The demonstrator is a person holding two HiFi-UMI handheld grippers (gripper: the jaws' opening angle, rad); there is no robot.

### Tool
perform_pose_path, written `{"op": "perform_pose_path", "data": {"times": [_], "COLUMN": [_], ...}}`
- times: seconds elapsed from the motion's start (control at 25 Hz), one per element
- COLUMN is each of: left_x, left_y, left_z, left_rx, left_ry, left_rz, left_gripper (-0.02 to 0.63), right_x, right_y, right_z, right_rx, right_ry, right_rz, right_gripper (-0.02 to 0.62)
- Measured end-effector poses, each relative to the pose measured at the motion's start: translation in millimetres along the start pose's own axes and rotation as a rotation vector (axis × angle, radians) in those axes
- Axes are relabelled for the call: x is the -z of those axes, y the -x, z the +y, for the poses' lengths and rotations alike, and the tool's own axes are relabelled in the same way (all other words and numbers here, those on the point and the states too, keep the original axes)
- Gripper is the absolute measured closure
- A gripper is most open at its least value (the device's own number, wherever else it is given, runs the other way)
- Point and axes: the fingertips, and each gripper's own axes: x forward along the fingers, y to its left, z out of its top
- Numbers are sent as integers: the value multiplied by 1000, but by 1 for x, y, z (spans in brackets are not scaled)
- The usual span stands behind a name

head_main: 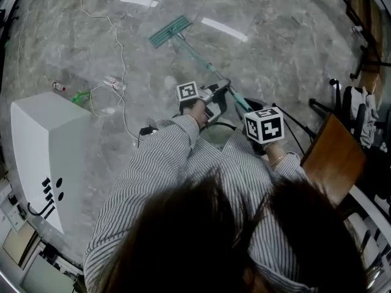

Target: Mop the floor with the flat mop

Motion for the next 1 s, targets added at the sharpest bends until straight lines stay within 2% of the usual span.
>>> {"op": "perform_pose_path", "data": {"times": [0.24,0.76,1.0], "left_x": [43,47,52], "left_y": [-6,-8,-5], "left_z": [26,36,47], "left_rx": [-80,-75,-91], "left_ry": [-100,-113,-112], "left_rz": [110,56,64], "left_gripper": [463,462,462], "right_x": [39,50,64], "right_y": [27,25,21], "right_z": [-14,-20,-20], "right_rx": [-16,2,1], "right_ry": [24,54,65], "right_rz": [35,31,74], "right_gripper": [482,483,483]}}
